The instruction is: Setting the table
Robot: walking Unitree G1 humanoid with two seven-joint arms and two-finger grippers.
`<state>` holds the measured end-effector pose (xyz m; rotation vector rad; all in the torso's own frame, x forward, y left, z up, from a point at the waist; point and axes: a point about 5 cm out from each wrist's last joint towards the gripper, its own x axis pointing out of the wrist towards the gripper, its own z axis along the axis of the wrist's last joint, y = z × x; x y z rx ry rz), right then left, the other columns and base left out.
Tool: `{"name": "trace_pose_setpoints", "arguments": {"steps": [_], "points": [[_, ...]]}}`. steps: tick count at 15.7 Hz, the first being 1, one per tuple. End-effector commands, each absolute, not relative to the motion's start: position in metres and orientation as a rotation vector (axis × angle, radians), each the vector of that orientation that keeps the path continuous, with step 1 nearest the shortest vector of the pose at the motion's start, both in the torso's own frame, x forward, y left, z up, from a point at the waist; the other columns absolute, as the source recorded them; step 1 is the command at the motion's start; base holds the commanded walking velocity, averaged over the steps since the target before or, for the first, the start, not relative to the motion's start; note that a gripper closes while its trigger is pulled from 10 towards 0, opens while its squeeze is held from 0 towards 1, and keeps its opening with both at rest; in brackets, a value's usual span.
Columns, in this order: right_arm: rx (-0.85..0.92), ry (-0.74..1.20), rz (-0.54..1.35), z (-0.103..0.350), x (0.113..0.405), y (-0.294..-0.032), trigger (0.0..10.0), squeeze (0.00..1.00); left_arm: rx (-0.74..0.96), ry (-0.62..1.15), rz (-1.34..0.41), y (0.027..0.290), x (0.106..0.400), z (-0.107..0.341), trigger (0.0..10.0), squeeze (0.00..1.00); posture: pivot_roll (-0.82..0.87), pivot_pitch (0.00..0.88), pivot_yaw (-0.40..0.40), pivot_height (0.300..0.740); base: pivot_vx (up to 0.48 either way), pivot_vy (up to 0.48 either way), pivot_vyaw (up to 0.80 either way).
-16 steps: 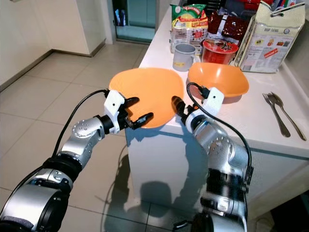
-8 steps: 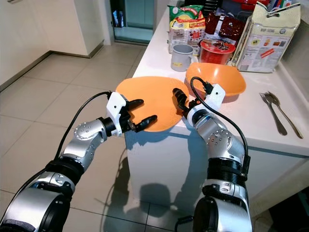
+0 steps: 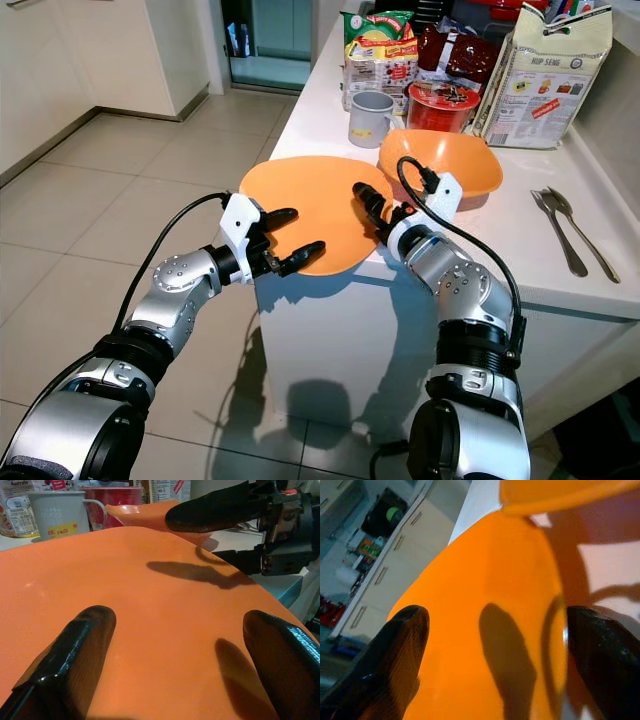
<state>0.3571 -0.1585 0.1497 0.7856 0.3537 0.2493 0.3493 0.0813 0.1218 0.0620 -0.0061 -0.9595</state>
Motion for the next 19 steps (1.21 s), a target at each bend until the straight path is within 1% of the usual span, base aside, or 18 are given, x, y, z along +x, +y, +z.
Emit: {"name": "trace_pose_setpoints", "arguments": {"steps": [1, 2, 8, 16, 19], "points": [[0.81, 0.514, 0.266, 0.121, 0.346, -0.146, 6.0, 0.0, 0.073, 0.031, -0.968, 0.079, 0.346, 0.114, 10.0, 0.0, -0.08, 0.0, -0.01, 0.74, 0.0, 0.0, 0.0], [0.819, 0.507, 0.265, 0.122, 0.346, -0.147, 0.0, 0.0, 0.074, 0.03, -0.965, 0.08, 0.346, 0.114, 10.0, 0.0, -0.08, 0.0, -0.01, 0.74, 0.0, 0.0, 0.0], [0.853, 0.456, 0.262, 0.133, 0.349, -0.155, 0.0, 0.0, 0.08, 0.028, -0.952, 0.083, 0.348, 0.116, 10.0, 0.0, -0.08, 0.0, -0.008, 0.74, 0.0, 0.0, 0.0], [0.907, 0.432, 0.272, 0.137, 0.346, -0.156, 0.0, 0.0, 0.084, 0.022, -0.938, 0.086, 0.35, 0.117, 10.0, 0.0, -0.08, 0.0, -0.008, 0.74, 0.0, 0.0, 0.0], [0.935, 0.415, 0.275, 0.14, 0.344, -0.16, 0.0, 0.0, 0.081, 0.021, -0.925, 0.089, 0.35, 0.117, 10.0, 0.0, -0.08, 0.0, -0.01, 0.74, 0.0, 0.0, 0.0]]}}
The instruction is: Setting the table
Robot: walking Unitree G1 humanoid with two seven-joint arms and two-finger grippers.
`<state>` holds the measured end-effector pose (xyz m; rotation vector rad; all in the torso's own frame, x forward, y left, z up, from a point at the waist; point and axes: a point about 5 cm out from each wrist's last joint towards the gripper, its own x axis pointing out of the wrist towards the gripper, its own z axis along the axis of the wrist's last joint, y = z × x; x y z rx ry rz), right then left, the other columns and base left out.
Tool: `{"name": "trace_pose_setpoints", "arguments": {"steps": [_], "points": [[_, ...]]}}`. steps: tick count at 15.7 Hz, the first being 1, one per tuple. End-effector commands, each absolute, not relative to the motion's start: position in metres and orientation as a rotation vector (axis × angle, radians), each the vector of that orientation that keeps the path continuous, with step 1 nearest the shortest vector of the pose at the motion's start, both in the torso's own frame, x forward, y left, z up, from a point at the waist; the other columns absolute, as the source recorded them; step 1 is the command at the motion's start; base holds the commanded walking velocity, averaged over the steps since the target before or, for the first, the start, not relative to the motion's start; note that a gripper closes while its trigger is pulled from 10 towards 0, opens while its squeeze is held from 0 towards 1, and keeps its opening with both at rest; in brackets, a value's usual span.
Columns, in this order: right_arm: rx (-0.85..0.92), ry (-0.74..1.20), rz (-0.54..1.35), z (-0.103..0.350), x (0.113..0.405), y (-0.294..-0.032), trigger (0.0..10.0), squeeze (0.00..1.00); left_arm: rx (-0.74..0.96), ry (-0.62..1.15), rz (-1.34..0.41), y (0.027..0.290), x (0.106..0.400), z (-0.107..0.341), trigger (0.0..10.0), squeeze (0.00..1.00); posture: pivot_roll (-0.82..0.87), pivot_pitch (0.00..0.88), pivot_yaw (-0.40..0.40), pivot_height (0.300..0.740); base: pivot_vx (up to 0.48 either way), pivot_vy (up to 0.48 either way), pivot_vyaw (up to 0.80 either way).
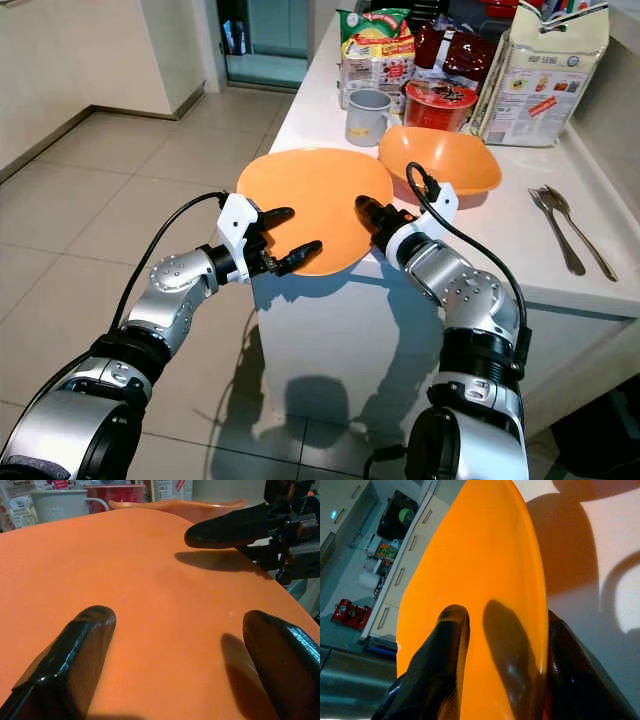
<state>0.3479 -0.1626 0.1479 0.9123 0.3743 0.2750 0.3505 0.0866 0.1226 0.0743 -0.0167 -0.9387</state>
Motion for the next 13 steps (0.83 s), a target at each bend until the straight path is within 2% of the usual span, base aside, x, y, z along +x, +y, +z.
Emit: {"name": "trace_pose_setpoints", "arguments": {"steps": [1, 6, 10, 13], "points": [[0.943, 0.411, 0.276, 0.14, 0.343, -0.161, 0.0, 0.0, 0.079, 0.019, -0.923, 0.089, 0.35, 0.117, 10.0, 0.0, -0.08, 0.0, -0.01, 0.74, 0.0, 0.0, 0.0], [0.97, 0.388, 0.283, 0.148, 0.339, -0.163, 0.0, 0.0, 0.076, -0.008, -0.896, 0.095, 0.353, 0.122, 10.0, 0.0, -0.08, 0.0, -0.011, 0.74, 0.0, 0.0, 0.0], [1.003, 0.347, 0.284, 0.155, 0.34, -0.162, 0.0, 0.0, 0.072, -0.098, -0.846, 0.109, 0.362, 0.146, 10.0, 0.0, -0.07, 0.0, -0.008, 0.74, 0.0, 0.0, 0.0], [1.04, 0.301, 0.286, 0.164, 0.343, -0.16, 0.0, 0.0, 0.023, -0.243, -0.817, 0.112, 0.368, 0.19, 10.0, 0.0, -0.05, 0.0, -0.005, 0.74, 0.0, 0.0, 0.0]]}}
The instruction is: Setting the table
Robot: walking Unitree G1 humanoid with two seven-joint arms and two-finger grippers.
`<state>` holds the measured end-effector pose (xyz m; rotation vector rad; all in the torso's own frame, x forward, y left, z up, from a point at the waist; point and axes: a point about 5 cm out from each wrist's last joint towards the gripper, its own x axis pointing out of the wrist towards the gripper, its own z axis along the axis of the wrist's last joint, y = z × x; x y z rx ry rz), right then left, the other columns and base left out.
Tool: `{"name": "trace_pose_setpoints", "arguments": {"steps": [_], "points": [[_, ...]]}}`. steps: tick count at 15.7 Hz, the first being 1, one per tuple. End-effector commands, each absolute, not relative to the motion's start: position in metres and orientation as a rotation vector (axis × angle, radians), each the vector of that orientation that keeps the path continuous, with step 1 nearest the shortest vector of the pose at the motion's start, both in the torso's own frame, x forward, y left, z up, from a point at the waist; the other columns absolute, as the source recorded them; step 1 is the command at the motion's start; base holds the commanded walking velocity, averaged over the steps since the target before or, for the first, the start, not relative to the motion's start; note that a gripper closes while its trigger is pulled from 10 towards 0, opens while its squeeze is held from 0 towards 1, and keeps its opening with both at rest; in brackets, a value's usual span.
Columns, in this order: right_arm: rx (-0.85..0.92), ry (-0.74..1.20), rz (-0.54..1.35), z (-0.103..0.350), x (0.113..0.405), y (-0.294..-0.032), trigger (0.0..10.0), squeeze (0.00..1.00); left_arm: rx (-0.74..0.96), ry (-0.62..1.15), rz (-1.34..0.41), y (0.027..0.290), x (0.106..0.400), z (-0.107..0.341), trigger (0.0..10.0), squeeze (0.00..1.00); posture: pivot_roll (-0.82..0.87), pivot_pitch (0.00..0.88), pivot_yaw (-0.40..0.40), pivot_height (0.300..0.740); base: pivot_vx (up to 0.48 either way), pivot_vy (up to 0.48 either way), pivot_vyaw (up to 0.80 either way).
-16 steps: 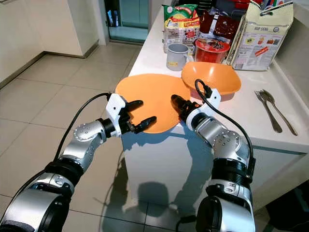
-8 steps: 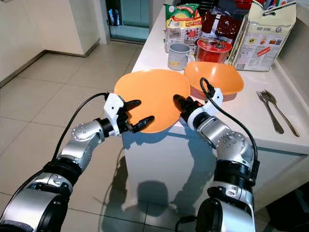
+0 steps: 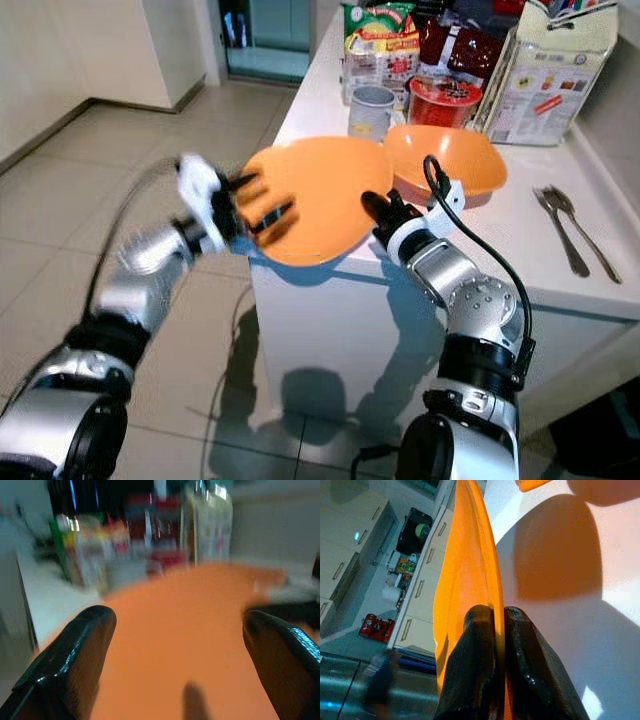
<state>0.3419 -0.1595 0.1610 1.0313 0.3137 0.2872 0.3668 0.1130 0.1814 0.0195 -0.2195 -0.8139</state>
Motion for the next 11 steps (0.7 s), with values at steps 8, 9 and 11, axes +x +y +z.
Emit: {"name": "trace_pose_setpoints", "arguments": {"steps": [8, 9, 11], "points": [[1.058, -0.018, 0.281, 0.212, 0.323, -0.163, 0.0, 0.0, 0.119, -0.377, -0.345, 0.153, 0.359, 0.259, 10.0, 0.0, 0.0, 0.0, 0.009, 0.74, 0.0, 0.0, 0.0], [1.07, -0.089, 0.294, 0.225, 0.314, -0.162, 0.0, 0.0, 0.139, -0.371, -0.311, 0.159, 0.351, 0.258, 10.0, 0.0, 0.0, 0.0, 0.012, 0.74, 0.0, 0.0, 0.0], [1.049, -0.171, 0.316, 0.24, 0.302, -0.159, 0.0, 0.0, 0.154, -0.338, -0.237, 0.171, 0.344, 0.249, 10.0, 0.0, -0.01, 0.0, 0.021, 0.74, 0.0, 0.0, 0.0]]}}
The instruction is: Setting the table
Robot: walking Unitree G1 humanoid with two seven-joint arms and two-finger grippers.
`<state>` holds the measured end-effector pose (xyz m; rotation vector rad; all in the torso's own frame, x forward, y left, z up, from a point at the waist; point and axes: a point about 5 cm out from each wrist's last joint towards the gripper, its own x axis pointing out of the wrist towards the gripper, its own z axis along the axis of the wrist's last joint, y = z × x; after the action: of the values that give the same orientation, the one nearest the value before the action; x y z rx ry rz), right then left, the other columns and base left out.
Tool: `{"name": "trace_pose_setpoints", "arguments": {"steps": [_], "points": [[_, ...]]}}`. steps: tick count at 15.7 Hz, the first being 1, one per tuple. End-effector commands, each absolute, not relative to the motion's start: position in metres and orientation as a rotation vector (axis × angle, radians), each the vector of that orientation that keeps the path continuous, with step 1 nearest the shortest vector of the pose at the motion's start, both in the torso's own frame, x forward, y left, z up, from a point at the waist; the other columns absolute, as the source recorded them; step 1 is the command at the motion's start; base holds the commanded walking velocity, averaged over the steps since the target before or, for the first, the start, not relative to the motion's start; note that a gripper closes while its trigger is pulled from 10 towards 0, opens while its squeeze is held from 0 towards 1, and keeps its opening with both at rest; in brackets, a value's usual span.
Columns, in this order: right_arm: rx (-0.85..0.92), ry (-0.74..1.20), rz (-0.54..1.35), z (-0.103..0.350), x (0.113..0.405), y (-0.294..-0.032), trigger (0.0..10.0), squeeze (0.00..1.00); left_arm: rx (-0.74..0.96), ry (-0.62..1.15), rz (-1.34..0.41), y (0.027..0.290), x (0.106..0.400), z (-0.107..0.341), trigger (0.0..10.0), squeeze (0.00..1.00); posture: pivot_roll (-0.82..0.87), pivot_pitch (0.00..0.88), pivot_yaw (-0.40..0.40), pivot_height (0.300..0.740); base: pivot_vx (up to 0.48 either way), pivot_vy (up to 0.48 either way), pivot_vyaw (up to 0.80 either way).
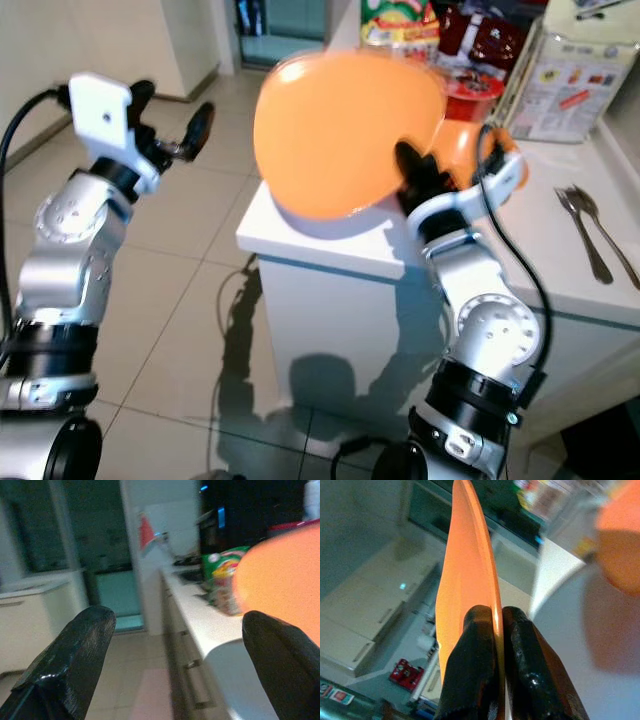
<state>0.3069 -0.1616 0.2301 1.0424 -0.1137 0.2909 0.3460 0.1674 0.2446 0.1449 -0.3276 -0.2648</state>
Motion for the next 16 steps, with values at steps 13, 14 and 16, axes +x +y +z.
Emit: {"name": "trace_pose_setpoints", "arguments": {"steps": [13, 14, 16], "points": [[0.402, -0.375, 0.216, 0.268, 0.282, -0.143, 10.0, 0.0, 0.151, -0.209, -0.23, 0.144, 0.315, 0.216, 10.0, 0.0, 0.01, 0.0, 0.015, 0.74, -0.038, 0.0, 0.0], [0.412, -0.373, 0.204, 0.266, 0.283, -0.143, 10.0, 0.0, 0.154, -0.213, -0.227, 0.145, 0.316, 0.218, 10.0, 0.0, 0.01, 0.0, 0.016, 0.74, -0.247, 0.0, 0.0], [0.383, -0.37, 0.197, 0.263, 0.283, -0.142, 10.0, 0.0, 0.157, -0.219, -0.226, 0.145, 0.316, 0.219, 10.0, 0.0, 0.01, 0.0, 0.016, 0.74, -0.247, 0.0, 0.0]]}}
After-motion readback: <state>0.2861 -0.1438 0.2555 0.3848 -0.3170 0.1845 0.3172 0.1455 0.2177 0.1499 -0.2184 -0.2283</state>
